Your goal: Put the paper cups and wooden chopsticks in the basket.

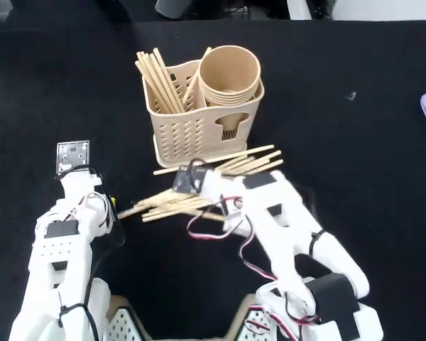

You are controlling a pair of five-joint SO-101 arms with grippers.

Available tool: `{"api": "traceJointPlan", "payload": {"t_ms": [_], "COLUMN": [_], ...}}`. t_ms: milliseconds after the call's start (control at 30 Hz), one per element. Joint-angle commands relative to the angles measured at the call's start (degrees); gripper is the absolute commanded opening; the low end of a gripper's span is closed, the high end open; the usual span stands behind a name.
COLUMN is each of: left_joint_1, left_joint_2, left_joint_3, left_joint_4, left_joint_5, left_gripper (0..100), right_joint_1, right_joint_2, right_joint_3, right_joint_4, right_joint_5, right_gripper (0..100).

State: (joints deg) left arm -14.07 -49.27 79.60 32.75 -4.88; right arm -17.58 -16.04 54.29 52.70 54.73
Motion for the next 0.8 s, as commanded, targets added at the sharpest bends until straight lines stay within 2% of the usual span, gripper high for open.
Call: {"api": "traceJointPlan", "payload": {"t_ms": [0,133,200,367,433,767], "left_joint_1": [-0.04,-0.04,-0.04,-0.04,-0.04,-0.04], "left_joint_2": [-0.44,-0.44,-0.44,-0.44,-0.44,-0.44], "left_joint_3": [-0.31,-0.31,-0.31,-0.31,-0.31,-0.31], "left_joint_4": [-0.53,-0.53,-0.62,-0.62,-0.7,-0.7], "left_joint_5": [-0.35,-0.35,-0.35,-0.35,-0.35,-0.35], "left_gripper": [16,16,16,16,16,16], "right_joint_1": [1.14,1.14,1.05,1.14,1.05,1.05], "right_joint_2": [-0.92,1.36,3.21,6.29,6.46,6.99], "right_joint_3": [-4.7,-7.08,-7.69,-8.22,-8.22,-7.69], "right_joint_4": [-0.26,-0.26,-0.26,-0.26,-0.26,-3.16], "right_joint_5": [0.88,0.7,0.7,0.62,0.62,0.88], "right_gripper": [1.1,1.3,4.7,30.1,35.0,35.2]}}
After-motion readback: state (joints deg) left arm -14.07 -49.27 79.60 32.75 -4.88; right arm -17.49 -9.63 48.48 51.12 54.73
